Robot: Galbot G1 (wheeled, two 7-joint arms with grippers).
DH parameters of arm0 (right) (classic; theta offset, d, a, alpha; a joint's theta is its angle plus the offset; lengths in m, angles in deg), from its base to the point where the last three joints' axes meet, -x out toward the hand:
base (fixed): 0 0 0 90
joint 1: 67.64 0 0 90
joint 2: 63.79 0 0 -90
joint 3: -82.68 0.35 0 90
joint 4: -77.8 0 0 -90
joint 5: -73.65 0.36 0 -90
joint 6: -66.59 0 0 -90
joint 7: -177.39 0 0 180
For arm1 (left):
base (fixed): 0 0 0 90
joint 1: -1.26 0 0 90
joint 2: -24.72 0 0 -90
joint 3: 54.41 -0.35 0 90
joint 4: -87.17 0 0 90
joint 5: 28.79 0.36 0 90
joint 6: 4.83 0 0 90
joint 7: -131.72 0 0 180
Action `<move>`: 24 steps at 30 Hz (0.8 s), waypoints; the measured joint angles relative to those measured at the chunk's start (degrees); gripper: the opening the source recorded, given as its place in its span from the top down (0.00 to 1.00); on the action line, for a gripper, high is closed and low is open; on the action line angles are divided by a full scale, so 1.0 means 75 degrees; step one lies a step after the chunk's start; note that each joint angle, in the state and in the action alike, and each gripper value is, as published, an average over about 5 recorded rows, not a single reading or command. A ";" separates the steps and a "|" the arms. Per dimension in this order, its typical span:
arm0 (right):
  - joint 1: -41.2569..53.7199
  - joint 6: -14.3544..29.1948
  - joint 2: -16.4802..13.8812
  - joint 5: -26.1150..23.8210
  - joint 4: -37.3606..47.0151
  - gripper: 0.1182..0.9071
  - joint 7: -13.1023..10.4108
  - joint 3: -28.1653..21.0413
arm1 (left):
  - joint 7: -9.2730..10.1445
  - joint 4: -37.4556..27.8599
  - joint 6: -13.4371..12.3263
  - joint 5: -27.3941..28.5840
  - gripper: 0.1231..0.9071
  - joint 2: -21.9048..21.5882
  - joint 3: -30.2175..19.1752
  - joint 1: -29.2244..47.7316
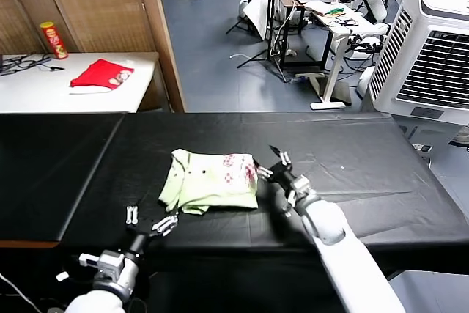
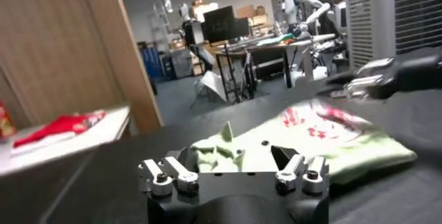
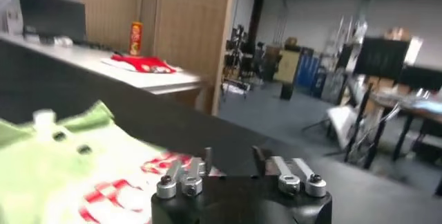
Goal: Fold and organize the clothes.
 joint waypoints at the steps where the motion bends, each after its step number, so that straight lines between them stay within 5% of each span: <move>1: -0.0197 0.0026 -0.0079 -0.0023 -0.0193 0.19 -0.0090 0.0064 | -0.0002 -0.0039 -0.0051 -0.0062 0.14 -0.0002 0.0000 0.0025; 12: -0.3562 0.0297 0.0107 -0.0358 -0.2778 0.14 -0.2015 0.0817 | 0.0576 0.0191 0.0252 -0.0367 0.14 -0.0277 0.0005 -0.0382; 24: -0.6859 0.0402 0.0686 -0.0414 -0.4655 0.14 -0.3418 0.1170 | 0.0899 0.0983 0.0348 -0.1167 0.14 -0.0503 0.0459 -0.1817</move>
